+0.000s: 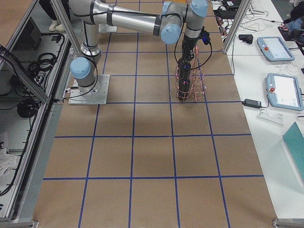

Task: Take wine from basket and place on tray
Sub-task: 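Lift the dark bottle out of the rack with the right gripper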

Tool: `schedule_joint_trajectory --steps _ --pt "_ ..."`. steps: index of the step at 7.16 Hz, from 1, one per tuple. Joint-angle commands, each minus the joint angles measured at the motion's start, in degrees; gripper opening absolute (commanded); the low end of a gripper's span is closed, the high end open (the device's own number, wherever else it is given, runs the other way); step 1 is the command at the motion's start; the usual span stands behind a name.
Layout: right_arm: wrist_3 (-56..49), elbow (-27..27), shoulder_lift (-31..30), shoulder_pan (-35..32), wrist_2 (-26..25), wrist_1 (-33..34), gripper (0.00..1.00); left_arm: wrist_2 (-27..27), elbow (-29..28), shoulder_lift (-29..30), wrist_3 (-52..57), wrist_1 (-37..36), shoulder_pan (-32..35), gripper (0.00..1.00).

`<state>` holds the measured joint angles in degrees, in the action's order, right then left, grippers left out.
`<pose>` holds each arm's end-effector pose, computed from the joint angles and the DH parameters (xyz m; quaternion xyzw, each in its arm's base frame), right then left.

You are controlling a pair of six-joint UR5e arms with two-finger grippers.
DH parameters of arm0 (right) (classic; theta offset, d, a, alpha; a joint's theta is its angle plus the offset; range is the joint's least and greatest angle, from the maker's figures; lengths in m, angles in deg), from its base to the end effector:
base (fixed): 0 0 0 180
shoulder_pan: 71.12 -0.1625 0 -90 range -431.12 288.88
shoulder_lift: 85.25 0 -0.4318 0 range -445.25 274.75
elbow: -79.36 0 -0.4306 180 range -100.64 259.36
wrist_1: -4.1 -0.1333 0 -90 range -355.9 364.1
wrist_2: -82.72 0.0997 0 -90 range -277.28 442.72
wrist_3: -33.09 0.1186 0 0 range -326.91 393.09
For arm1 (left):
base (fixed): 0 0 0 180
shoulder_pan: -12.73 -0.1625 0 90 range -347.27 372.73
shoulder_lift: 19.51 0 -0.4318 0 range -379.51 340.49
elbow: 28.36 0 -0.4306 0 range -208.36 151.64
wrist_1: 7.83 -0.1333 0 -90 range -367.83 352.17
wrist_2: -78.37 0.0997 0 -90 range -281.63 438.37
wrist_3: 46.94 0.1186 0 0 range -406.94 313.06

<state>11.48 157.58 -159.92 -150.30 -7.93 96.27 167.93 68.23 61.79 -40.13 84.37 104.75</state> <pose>0.0093 -0.6541 0.4313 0.0941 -0.9955 -0.0131 0.0021 -0.1505 -0.4595 0.4864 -0.0770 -0.9970 -0.0006 0.0039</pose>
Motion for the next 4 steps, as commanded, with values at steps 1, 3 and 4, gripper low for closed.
schedule_joint_trajectory --steps 1,3,4 --pt "0.08 -1.41 -5.72 0.0 -0.58 -9.07 0.0 0.0 0.0 0.0 -0.04 -0.09 0.0 1.0" --pt "0.17 -1.5 -11.18 -0.09 -0.94 -16.55 0.0 0.0 0.0 0.0 0.05 0.0 0.0 1.0" --pt "0.34 -1.41 -12.16 -0.44 -0.85 -18.85 0.0 0.0 0.0 0.0 0.05 0.0 0.0 1.0"
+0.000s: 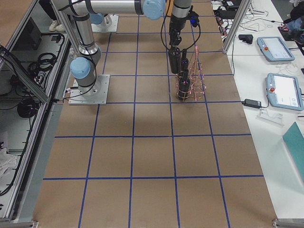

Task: Take wine from basket and place on tray
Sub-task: 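Lift the dark bottle out of the rack with the right gripper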

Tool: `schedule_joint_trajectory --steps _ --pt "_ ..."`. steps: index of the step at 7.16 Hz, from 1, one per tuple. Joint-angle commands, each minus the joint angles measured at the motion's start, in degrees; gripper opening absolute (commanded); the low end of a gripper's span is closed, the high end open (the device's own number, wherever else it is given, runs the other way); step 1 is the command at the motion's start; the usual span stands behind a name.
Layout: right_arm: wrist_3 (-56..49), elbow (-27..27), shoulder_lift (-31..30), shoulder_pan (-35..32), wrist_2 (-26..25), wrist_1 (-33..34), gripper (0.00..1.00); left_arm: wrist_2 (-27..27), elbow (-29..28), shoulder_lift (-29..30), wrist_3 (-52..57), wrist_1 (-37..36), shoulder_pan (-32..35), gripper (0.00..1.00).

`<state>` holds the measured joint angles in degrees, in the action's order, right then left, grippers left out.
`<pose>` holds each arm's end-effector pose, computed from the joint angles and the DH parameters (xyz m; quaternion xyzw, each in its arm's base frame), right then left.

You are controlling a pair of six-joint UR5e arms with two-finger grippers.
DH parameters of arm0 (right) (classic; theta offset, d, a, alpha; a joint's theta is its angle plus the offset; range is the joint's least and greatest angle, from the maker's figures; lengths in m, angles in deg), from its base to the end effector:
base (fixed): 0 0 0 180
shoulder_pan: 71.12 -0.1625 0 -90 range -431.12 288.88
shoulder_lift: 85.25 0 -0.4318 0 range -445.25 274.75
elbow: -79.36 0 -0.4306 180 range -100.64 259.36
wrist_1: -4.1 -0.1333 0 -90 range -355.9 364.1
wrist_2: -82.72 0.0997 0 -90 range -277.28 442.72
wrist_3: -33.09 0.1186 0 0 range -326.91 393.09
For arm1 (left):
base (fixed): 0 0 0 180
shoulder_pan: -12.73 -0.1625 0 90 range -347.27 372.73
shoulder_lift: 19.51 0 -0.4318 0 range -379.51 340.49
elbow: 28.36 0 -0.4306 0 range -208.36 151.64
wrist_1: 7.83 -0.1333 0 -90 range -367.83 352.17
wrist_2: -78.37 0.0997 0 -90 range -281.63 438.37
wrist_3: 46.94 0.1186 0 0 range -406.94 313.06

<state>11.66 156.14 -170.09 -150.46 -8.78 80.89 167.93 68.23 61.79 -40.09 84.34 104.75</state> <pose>0.0255 -0.5684 0.5259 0.0943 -0.9944 -0.0468 0.0002 -0.1505 -0.4595 0.4865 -0.0773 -0.9970 -0.0004 0.0039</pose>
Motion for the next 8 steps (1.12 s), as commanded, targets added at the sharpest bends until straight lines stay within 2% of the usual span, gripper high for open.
schedule_joint_trajectory --steps 1,3,4,8 --pt "2.78 0.03 -1.99 -1.94 0.44 -4.09 0.0 0.0 0.0 0.0 0.01 0.03 0.0 1.0" --pt "17.58 0.21 -0.94 -11.31 2.36 -4.98 0.0 0.0 0.0 0.0 0.01 0.03 0.0 1.0" --pt "24.53 0.3 0.46 -15.36 5.07 -3.85 0.0 0.0 0.0 0.0 0.1 0.03 0.0 1.0" --pt "47.68 1.0 9.94 -32.86 5.72 11.69 0.0 0.18 0.0 -0.18 0.36 0.03 -0.26 1.0"
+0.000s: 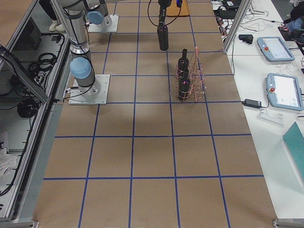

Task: Take wine from basket and place on tray
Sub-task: 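Carry the bottle toward the table center and stand it upright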

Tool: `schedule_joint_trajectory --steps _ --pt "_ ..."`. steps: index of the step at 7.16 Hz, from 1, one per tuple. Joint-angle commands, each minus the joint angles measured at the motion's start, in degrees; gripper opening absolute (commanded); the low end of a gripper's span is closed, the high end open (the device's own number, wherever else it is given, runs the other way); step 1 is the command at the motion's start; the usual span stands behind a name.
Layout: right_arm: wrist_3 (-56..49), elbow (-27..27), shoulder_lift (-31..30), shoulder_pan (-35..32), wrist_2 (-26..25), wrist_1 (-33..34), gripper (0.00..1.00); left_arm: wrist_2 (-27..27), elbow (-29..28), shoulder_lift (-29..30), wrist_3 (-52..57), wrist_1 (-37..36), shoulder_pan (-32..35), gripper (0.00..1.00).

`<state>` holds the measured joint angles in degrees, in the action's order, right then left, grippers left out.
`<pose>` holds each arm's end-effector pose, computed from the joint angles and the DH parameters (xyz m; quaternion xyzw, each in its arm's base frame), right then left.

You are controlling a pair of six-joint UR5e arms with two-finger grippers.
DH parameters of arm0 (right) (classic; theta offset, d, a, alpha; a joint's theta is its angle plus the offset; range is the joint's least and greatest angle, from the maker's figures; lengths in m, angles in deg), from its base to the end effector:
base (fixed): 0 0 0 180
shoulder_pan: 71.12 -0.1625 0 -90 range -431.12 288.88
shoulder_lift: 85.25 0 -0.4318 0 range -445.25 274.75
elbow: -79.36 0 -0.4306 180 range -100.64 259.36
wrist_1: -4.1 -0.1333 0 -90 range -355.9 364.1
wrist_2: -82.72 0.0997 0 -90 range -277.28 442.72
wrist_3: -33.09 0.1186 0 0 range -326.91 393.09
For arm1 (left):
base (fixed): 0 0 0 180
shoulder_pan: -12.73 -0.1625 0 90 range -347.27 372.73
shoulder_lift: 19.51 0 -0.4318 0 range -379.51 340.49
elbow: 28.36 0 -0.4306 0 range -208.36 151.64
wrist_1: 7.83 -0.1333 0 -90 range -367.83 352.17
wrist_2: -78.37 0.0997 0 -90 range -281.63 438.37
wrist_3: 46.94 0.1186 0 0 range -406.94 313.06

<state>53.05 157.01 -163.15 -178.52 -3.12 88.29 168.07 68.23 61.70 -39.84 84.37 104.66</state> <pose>0.3175 -0.5386 0.4592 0.0241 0.9979 0.0575 0.0188 -0.1495 -0.4592 0.4872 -0.0787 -0.9969 0.0001 0.0026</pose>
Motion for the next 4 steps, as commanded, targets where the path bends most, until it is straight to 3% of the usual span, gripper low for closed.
schedule_joint_trajectory --steps 1,4 --pt "10.41 0.57 4.84 -7.01 0.06 7.36 0.0 -0.05 -0.09 -0.08 0.2 0.0 -0.34 1.0" --pt "15.52 4.87 5.13 -10.27 1.28 8.98 0.0 1.0 -0.18 -0.34 0.72 0.09 -0.43 1.0"
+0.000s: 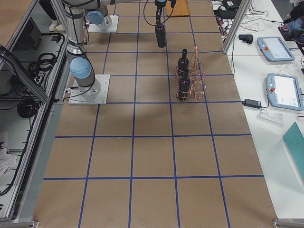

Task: Take wine from basket and place on tray
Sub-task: 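Carry the bottle toward the table center and stand it upright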

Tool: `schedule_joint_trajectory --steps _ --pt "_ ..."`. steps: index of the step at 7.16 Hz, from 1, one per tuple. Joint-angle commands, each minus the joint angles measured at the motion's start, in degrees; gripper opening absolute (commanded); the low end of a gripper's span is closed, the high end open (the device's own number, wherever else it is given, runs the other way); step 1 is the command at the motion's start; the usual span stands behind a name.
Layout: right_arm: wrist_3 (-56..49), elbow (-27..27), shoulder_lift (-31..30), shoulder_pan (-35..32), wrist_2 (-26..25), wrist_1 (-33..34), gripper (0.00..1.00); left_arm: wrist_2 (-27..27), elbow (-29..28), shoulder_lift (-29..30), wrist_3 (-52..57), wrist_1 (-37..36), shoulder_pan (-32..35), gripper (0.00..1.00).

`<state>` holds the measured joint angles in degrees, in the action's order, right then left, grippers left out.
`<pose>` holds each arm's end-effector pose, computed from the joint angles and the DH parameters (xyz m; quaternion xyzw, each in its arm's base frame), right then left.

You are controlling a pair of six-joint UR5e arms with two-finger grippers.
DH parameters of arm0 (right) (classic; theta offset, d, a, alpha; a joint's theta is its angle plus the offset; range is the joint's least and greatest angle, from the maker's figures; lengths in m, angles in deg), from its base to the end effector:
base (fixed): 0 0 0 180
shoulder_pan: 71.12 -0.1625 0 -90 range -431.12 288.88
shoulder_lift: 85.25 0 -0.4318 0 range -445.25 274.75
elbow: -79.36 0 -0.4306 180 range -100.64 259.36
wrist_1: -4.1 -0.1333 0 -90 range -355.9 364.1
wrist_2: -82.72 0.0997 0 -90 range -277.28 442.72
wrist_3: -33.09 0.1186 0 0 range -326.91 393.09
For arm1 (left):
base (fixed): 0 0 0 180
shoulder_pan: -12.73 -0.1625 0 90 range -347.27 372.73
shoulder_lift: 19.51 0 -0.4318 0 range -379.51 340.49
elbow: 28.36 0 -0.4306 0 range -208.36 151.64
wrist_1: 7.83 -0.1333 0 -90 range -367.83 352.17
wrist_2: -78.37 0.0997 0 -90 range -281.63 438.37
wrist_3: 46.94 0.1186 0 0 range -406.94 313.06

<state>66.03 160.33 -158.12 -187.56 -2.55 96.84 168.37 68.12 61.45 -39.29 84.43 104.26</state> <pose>0.4138 -0.5109 0.3875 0.0585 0.9963 0.0610 0.0127 -0.1456 -0.4589 0.4901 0.0800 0.9968 -0.0026 0.0001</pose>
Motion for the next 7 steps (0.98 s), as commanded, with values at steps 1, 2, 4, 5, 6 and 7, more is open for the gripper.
schedule_joint_trajectory --steps 1,2,4,5,6,7 --pt "3.0 2.16 0.01 -1.68 1.94 0.25 0.0 1.31 -0.06 -0.19 0.44 0.03 -0.12 1.0" --pt "3.09 3.04 -0.25 -2.12 2.9 0.07 0.0 1.49 -0.32 -0.27 0.44 0.12 -0.38 1.0" --pt "3.18 4.71 -0.34 -2.91 3.7 0.33 0.0 2.2 -0.32 -0.36 0.53 0.38 -1.17 1.0" --pt "3.18 4.89 -0.34 -3.17 3.62 0.25 0.0 2.2 -0.24 -0.36 0.53 0.47 -1.18 1.0" --pt "3.18 4.81 -0.34 -3.18 3.44 0.25 0.47 2.2 -0.24 -0.45 0.44 0.47 -1.26 1.0" --pt "3.18 4.63 -0.86 -3.18 3.53 0.33 0.77 2.2 -0.15 -0.54 0.44 0.47 -1.35 1.0"
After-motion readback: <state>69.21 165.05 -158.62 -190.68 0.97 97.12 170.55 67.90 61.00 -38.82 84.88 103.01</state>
